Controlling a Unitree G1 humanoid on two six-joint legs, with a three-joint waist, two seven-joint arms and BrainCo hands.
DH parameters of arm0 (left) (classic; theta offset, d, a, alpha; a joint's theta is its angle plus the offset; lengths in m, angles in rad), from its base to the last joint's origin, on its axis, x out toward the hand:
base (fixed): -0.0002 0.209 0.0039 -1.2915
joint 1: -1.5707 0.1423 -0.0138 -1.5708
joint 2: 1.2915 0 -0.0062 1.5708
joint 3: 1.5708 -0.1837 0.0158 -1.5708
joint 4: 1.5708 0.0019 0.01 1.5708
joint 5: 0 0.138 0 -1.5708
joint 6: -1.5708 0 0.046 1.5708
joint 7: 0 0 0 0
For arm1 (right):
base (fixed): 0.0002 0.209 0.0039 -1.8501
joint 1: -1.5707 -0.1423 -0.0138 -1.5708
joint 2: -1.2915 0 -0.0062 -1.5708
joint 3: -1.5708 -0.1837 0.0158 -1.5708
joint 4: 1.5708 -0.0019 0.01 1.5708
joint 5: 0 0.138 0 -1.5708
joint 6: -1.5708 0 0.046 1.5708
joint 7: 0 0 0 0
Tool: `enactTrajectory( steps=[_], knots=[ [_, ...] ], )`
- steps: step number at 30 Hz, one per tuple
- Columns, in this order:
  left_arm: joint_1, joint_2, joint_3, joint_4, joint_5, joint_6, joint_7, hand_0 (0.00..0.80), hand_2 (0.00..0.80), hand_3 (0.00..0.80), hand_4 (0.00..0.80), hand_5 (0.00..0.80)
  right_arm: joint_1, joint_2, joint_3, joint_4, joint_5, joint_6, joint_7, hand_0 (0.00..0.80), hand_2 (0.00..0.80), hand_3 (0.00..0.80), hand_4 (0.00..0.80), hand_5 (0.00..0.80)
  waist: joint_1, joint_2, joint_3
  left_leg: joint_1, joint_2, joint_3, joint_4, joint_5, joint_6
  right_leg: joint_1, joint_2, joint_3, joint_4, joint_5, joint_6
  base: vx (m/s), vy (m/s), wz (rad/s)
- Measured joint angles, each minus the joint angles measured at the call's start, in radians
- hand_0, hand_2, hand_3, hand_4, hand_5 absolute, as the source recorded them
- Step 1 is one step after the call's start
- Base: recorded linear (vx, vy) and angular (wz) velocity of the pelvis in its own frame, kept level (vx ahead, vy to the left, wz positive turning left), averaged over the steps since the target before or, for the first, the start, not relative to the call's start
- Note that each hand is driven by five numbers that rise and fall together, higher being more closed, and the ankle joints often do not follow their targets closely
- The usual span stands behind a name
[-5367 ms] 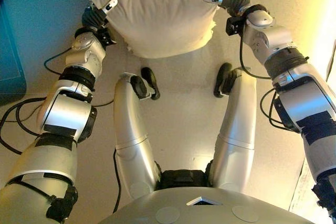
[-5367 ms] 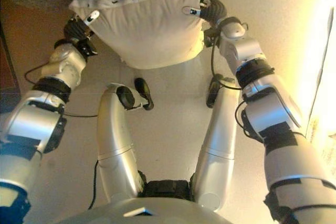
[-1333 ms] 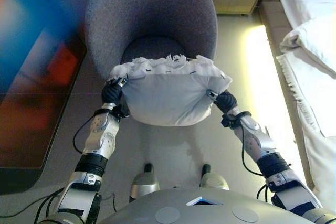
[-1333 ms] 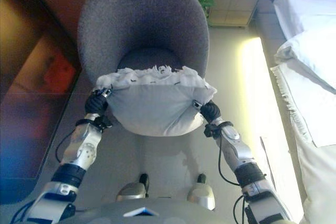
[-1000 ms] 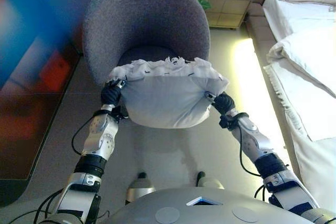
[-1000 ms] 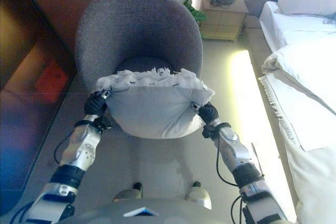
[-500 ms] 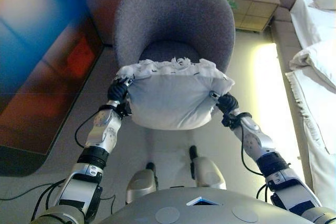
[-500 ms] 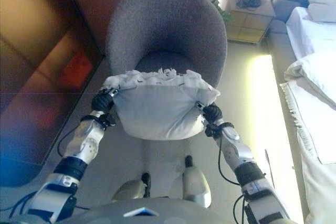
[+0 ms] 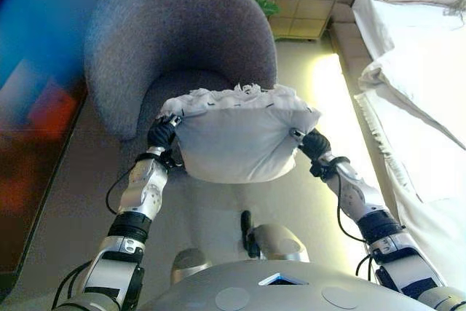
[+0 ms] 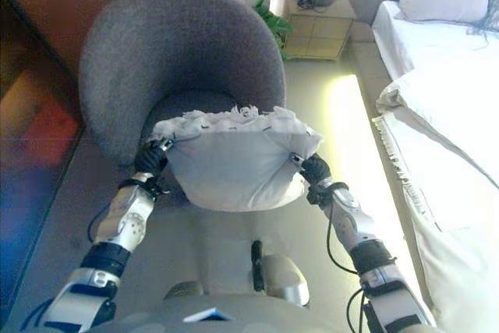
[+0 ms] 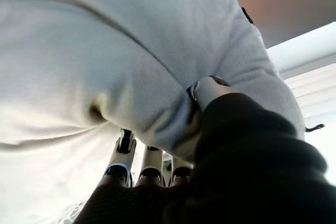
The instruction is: Pick up the cushion and take it to the sofa
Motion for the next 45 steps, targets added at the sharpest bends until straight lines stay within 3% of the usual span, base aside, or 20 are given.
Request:
enactTrajectory(
  steps=[2, 4, 6, 7, 9, 11, 12, 13, 14, 17, 20, 24, 30, 34, 37, 38, 39, 40, 41, 45],
  knots=[
    [0.001, 0.007, -0.002, -0.008, 0.003, -0.002, -0.001, 0.800, 0.800, 0.800, 0.800, 0.800, -0.002, -0.004, 0.000, 0.000, 0.000, -0.007, -0.001, 0.800, 0.800, 0.800, 0.800, 0.800, 0.008, -0.003, -0.002, -0.004, 0.027, 0.028, -0.072, -0.012, 0.008, 0.047, 0.003, -0.003, -0.042, -0.007, -0.013, 0.165, 0.126, 0.08],
    [0.001, 0.013, -0.002, -0.013, -0.001, -0.002, -0.001, 0.800, 0.800, 0.800, 0.800, 0.800, -0.009, -0.001, 0.000, 0.000, 0.000, -0.012, -0.006, 0.800, 0.800, 0.800, 0.800, 0.800, 0.025, -0.008, -0.006, -0.024, 0.021, 0.021, -0.211, -0.013, 0.006, 0.066, 0.002, 0.002, -0.060, -0.013, -0.020, 0.146, 0.162, -0.05],
    [0.001, 0.018, -0.002, -0.014, -0.005, -0.002, -0.001, 0.800, 0.800, 0.800, 0.800, 0.800, -0.022, 0.000, 0.003, 0.000, 0.000, -0.012, -0.021, 0.800, 0.800, 0.800, 0.800, 0.800, 0.046, -0.007, -0.006, -0.043, -0.001, -0.014, -0.371, -0.005, 0.007, 0.081, 0.003, 0.023, -0.079, -0.011, -0.018, 0.140, 0.132, -0.28],
    [0.001, 0.022, -0.002, -0.014, -0.012, -0.002, -0.001, 0.800, 0.800, 0.800, 0.800, 0.800, -0.027, -0.002, 0.010, 0.000, 0.000, -0.009, -0.025, 0.800, 0.800, 0.800, 0.800, 0.800, 0.061, -0.007, -0.006, -0.032, -0.012, -0.039, -0.467, 0.007, 0.021, 0.087, 0.005, 0.041, -0.082, -0.008, -0.015, 0.132, 0.099, -0.45],
    [0.001, 0.028, 0.002, -0.014, -0.013, -0.003, -0.001, 0.800, 0.800, 0.800, 0.800, 0.800, -0.037, -0.002, 0.015, 0.000, 0.000, 0.004, -0.028, 0.800, 0.800, 0.800, 0.800, 0.800, 0.064, -0.005, -0.006, -0.035, -0.014, -0.089, -0.570, 0.048, 0.027, 0.099, 0.009, 0.066, -0.082, -0.015, -0.007, 0.134, 0.100, -0.48],
    [0.001, 0.029, 0.003, -0.014, -0.015, -0.003, -0.001, 0.800, 0.800, 0.800, 0.800, 0.800, -0.037, -0.007, 0.015, 0.000, 0.000, 0.018, -0.032, 0.800, 0.800, 0.800, 0.800, 0.800, 0.057, 0.004, -0.010, -0.032, -0.011, -0.114, -0.613, 0.109, 0.036, 0.113, 0.010, 0.079, -0.077, -0.030, 0.013, 0.138, 0.086, -0.27],
    [0.001, 0.026, -0.005, -0.014, -0.018, -0.004, -0.001, 0.800, 0.800, 0.800, 0.800, 0.800, -0.038, -0.015, 0.015, 0.000, 0.000, 0.024, -0.032, 0.800, 0.800, 0.800, 0.800, 0.800, 0.044, 0.021, -0.017, -0.028, -0.013, -0.114, -0.621, 0.174, 0.038, 0.114, 0.017, 0.083, -0.073, -0.040, 0.024, 0.172, 0.075, -0.15],
    [0.001, 0.021, -0.011, -0.014, -0.020, -0.005, -0.002, 0.800, 0.800, 0.800, 0.800, 0.800, -0.039, -0.028, 0.012, 0.001, 0.000, 0.027, -0.033, 0.800, 0.800, 0.800, 0.800, 0.800, 0.031, 0.044, -0.017, -0.011, -0.007, -0.104, -0.629, 0.201, 0.026, 0.118, 0.027, 0.087, -0.067, -0.052, 0.038, 0.156, 0.061, -0.07],
    [0.000, 0.019, -0.012, -0.014, -0.020, -0.005, -0.003, 0.800, 0.800, 0.800, 0.800, 0.800, -0.039, -0.028, 0.010, 0.004, 0.000, 0.031, -0.033, 0.800, 0.800, 0.800, 0.800, 0.800, 0.016, 0.044, -0.016, 0.003, -0.016, -0.110, -0.651, 0.191, 0.012, 0.112, 0.018, 0.089, -0.053, -0.065, 0.052, 0.162, 0.063, -0.13],
    [0.002, 0.019, -0.004, -0.013, -0.021, -0.006, -0.003, 0.800, 0.800, 0.800, 0.800, 0.800, -0.039, -0.020, 0.011, 0.003, 0.000, 0.032, -0.032, 0.800, 0.800, 0.800, 0.800, 0.800, 0.005, 0.044, -0.013, 0.048, -0.048, -0.110, -0.731, 0.188, 0.011, 0.098, -0.010, 0.106, -0.038, -0.075, 0.086, 0.170, 0.093, -0.16],
    [0.002, 0.017, -0.008, -0.013, -0.020, -0.024, -0.003, 0.800, 0.800, 0.800, 0.800, 0.800, -0.039, -0.011, 0.011, 0.003, 0.000, 0.032, -0.032, 0.800, 0.800, 0.800, 0.800, 0.800, 0.008, 0.078, -0.004, 0.107, -0.046, -0.118, -0.825, 0.163, 0.026, 0.113, -0.005, 0.109, -0.053, -0.073, 0.107, 0.175, 0.151, -0.01],
    [0.002, 0.024, -0.011, -0.010, -0.020, -0.027, -0.003, 0.800, 0.800, 0.800, 0.800, 0.800, -0.036, -0.004, 0.014, 0.005, -0.001, 0.032, -0.040, 0.800, 0.800, 0.800, 0.800, 0.800, 0.039, 0.085, 0.000, 0.099, -0.066, -0.133, -0.833, 0.155, 0.038, 0.119, -0.028, 0.097, -0.074, -0.069, 0.132, 0.208, 0.150, 0.11],
    [0.003, 0.028, -0.010, -0.010, -0.020, -0.031, -0.009, 0.800, 0.800, 0.800, 0.800, 0.800, -0.037, 0.003, 0.015, 0.006, -0.001, 0.032, -0.053, 0.800, 0.800, 0.800, 0.800, 0.800, 0.105, 0.101, 0.010, 0.087, -0.074, -0.154, -0.822, 0.151, 0.035, 0.121, -0.030, 0.084, -0.080, -0.066, 0.128, 0.282, 0.203, 0.10],
    [0.003, 0.031, -0.005, -0.010, -0.017, -0.030, -0.009, 0.800, 0.800, 0.800, 0.800, 0.800, -0.038, 0.011, 0.019, 0.006, -0.001, 0.031, -0.057, 0.800, 0.800, 0.800, 0.800, 0.800, 0.115, 0.096, 0.015, 0.090, -0.081, -0.135, -0.813, 0.139, 0.047, 0.092, -0.037, 0.075, -0.017, -0.084, 0.134, 0.250, 0.202, -0.15],
    [-0.002, 0.032, -0.004, 0.010, -0.011, -0.030, -0.015, 0.800, 0.800, 0.800, 0.800, 0.800, -0.058, 0.015, 0.028, 0.022, -0.002, 0.019, -0.071, 0.800, 0.800, 0.800, 0.800, 0.800, 0.121, 0.088, 0.032, 0.073, -0.111, -0.134, -0.753, 0.081, 0.099, 0.026, -0.052, 0.063, 0.114, -0.093, 0.148, 0.259, 0.248, -0.46],
    [-0.013, 0.034, -0.002, 0.030, -0.011, -0.031, -0.021, 0.800, 0.800, 0.800, 0.800, 0.800, -0.063, 0.019, 0.032, 0.025, -0.002, 0.007, -0.073, 0.800, 0.800, 0.800, 0.800, 0.800, 0.129, 0.081, 0.036, 0.052, -0.129, -0.127, -0.704, 0.055, 0.110, 0.010, -0.069, 0.051, 0.134, -0.094, 0.179, 0.271, 0.221, -0.62],
    [-0.033, 0.028, -0.003, 0.051, -0.011, -0.031, -0.023, 0.800, 0.800, 0.800, 0.800, 0.800, -0.072, 0.015, 0.030, 0.035, -0.002, -0.007, -0.075, 0.800, 0.800, 0.800, 0.800, 0.800, 0.138, 0.091, 0.050, 0.034, -0.113, -0.126, -0.668, 0.039, 0.116, -0.032, -0.075, 0.052, 0.231, -0.114, 0.200, 0.237, 0.160, -0.39],
    [-0.039, 0.024, -0.006, 0.061, -0.011, -0.027, -0.023, 0.800, 0.800, 0.800, 0.800, 0.800, -0.073, 0.017, 0.030, 0.053, -0.001, -0.015, -0.083, 0.800, 0.800, 0.800, 0.800, 0.800, 0.131, 0.106, 0.057, 0.035, -0.101, -0.125, -0.662, 0.041, 0.121, -0.087, -0.075, 0.041, 0.431, -0.145, 0.189, 0.260, 0.112, -0.08],
    [-0.036, 0.024, -0.014, 0.059, -0.011, -0.025, -0.024, 0.800, 0.800, 0.800, 0.800, 0.800, -0.066, 0.023, 0.034, 0.056, -0.001, -0.015, -0.094, 0.800, 0.800, 0.800, 0.800, 0.800, 0.119, 0.103, 0.058, 0.050, -0.106, -0.129, -0.661, 0.042, 0.122, -0.112, -0.082, 0.029, 0.589, -0.125, 0.172, 0.214, 0.040, 0.09],
    [-0.033, 0.033, -0.016, 0.058, -0.011, -0.023, -0.023, 0.800, 0.800, 0.800, 0.800, 0.800, -0.057, 0.030, 0.043, 0.053, -0.001, -0.021, -0.111, 0.800, 0.800, 0.800, 0.800, 0.800, 0.106, 0.090, 0.057, 0.075, -0.127, -0.151, -0.686, 0.055, 0.138, -0.133, -0.109, 0.031, 0.648, -0.095, 0.178, 0.263, -0.102, 0.03]
  ],
)
